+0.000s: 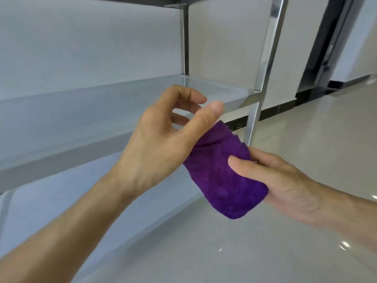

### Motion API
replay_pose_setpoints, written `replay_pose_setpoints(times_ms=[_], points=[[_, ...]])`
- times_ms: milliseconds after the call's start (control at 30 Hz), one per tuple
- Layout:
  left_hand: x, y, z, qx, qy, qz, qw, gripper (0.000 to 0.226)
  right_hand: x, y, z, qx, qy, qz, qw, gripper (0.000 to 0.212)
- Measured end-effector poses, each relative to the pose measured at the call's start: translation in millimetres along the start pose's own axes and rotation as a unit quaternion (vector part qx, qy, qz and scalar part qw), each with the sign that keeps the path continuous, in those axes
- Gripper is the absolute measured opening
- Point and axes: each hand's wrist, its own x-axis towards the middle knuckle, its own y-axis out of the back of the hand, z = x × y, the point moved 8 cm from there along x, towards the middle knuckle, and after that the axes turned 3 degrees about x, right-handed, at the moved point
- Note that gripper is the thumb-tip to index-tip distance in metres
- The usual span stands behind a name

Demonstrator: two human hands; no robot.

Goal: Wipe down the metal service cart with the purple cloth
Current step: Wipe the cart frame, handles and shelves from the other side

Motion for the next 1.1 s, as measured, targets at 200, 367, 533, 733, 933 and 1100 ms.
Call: replay_pose_setpoints(times_ms=[200,367,533,733,933,1100], points=[[73.9,-69.7,47.8,0.038,-0.109,-0.017,0.993,0.009,-24.7,92.8,-36.1,-0.073,0.050,0.167,0.982,0.035],[113.9,-76.3,124.9,0.397,-0.361,0.126,0.834,0.032,-12.4,138.1,-58.4,-0.062,0.083,0.220,0.970,0.026],[181.9,-57.9,148.4,0.630,-0.253,0.173,0.713,0.062,0.2,163.4,-75.9,-0.040,0.102,0.253,0.961,0.025],[218.1,-44.7,171.3,0.725,-0.121,0.133,0.665,0.053,-9.5,191.2,-101.9,-0.001,0.105,0.234,0.966,0.022],[199.1,-46.0,191.6,0.704,-0.019,0.092,0.704,0.051,-45.4,225.6,-127.0,-0.031,0.093,0.221,0.970,0.028],[157.0,-41.6,219.3,0.675,0.007,0.109,0.730,0.050,-76.4,252.1,-158.9,-0.070,0.104,0.234,0.964,0.032]])
